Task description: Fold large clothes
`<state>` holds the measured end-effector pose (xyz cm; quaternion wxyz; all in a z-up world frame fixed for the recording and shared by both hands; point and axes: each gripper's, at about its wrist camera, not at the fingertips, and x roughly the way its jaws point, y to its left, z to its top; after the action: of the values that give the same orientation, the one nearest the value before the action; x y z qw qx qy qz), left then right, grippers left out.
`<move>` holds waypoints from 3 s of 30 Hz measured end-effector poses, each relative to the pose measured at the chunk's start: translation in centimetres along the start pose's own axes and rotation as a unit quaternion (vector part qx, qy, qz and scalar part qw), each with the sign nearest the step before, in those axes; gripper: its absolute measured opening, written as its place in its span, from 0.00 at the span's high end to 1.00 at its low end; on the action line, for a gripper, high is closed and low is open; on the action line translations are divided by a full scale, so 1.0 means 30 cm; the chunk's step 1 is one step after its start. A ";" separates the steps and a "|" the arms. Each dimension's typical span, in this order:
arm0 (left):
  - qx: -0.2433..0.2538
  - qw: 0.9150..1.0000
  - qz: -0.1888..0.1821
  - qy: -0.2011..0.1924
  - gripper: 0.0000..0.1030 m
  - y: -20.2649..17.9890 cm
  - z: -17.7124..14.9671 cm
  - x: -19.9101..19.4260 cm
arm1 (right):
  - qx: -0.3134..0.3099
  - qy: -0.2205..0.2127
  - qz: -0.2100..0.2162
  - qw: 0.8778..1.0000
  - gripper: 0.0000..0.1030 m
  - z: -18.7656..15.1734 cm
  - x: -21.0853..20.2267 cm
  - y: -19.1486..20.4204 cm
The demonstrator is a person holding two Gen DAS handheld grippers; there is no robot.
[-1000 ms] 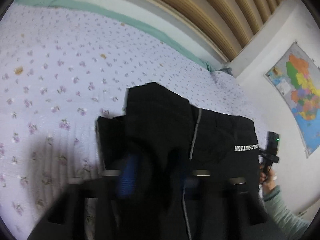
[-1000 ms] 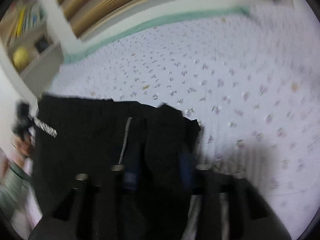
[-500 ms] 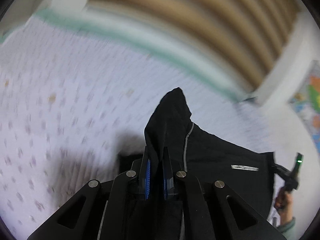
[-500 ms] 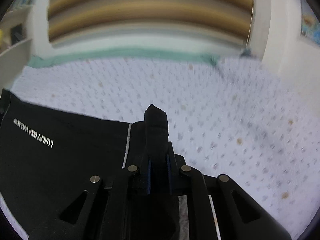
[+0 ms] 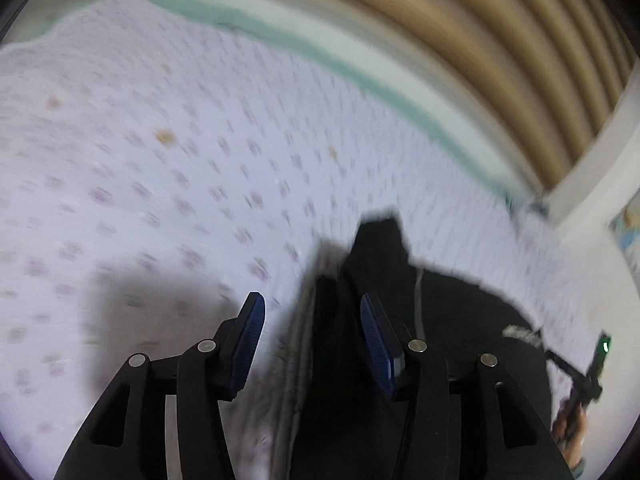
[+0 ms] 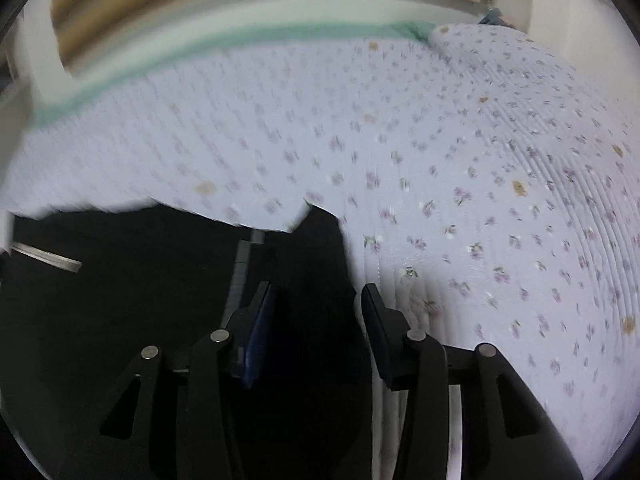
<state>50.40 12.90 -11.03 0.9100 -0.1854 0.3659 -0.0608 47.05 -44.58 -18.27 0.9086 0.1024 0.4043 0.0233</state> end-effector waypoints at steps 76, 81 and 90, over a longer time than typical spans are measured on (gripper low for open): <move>0.101 0.980 0.001 0.173 0.38 -0.387 -0.545 0.003 | -0.119 0.091 0.076 0.986 0.07 -0.431 -0.163 0.452; 0.122 0.984 -0.025 0.129 0.38 -0.374 -0.509 -0.189 | -0.100 0.070 0.095 0.988 0.07 -0.428 -0.302 0.419; 0.120 0.992 -0.011 0.041 0.38 -0.249 -0.374 -0.419 | -0.028 -0.032 0.069 0.997 0.06 -0.329 -0.581 0.141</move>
<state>33.76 5.79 -7.55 0.9093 -0.0760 0.3908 -0.1213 28.23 -40.97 -11.12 0.9199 0.1051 0.3658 0.0942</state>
